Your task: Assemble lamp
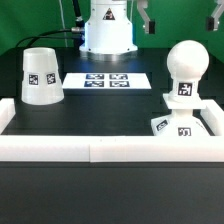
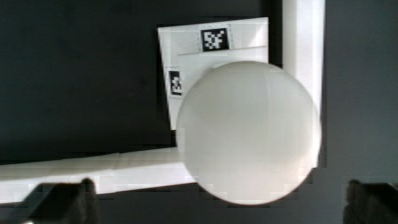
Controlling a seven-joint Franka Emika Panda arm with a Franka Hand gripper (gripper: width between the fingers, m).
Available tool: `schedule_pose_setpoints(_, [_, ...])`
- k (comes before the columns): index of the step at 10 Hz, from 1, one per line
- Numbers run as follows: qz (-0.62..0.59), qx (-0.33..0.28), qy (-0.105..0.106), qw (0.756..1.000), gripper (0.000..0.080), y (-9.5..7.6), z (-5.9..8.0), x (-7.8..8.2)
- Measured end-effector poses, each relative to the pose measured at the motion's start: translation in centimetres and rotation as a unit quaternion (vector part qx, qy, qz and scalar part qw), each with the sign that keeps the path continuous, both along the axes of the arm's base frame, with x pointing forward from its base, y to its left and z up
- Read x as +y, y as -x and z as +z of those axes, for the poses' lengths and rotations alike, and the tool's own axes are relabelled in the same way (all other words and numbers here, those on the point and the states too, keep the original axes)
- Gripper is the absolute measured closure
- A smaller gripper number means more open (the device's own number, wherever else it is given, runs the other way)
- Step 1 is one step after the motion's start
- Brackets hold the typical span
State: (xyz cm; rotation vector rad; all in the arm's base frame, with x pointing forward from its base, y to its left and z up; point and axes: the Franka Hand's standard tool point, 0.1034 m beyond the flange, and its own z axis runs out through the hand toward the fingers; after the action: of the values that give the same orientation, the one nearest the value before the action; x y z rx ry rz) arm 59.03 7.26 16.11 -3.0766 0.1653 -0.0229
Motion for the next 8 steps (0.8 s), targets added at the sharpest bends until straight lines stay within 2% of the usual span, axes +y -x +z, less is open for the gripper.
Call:
schedule_pose_setpoints(5, [0.000, 0.003, 0.001, 1.000, 0.0100, 0.3, -0.3, 0.2])
schedule_pose_setpoints(6, [0.002, 0.013, 0.002, 1.000, 0.0100, 1.6, -0.8, 0.6])
schedule_pose_setpoints(8, [0.014, 0.020, 0.004, 1.000, 0.0100, 4.4, -1.5, -0.4])
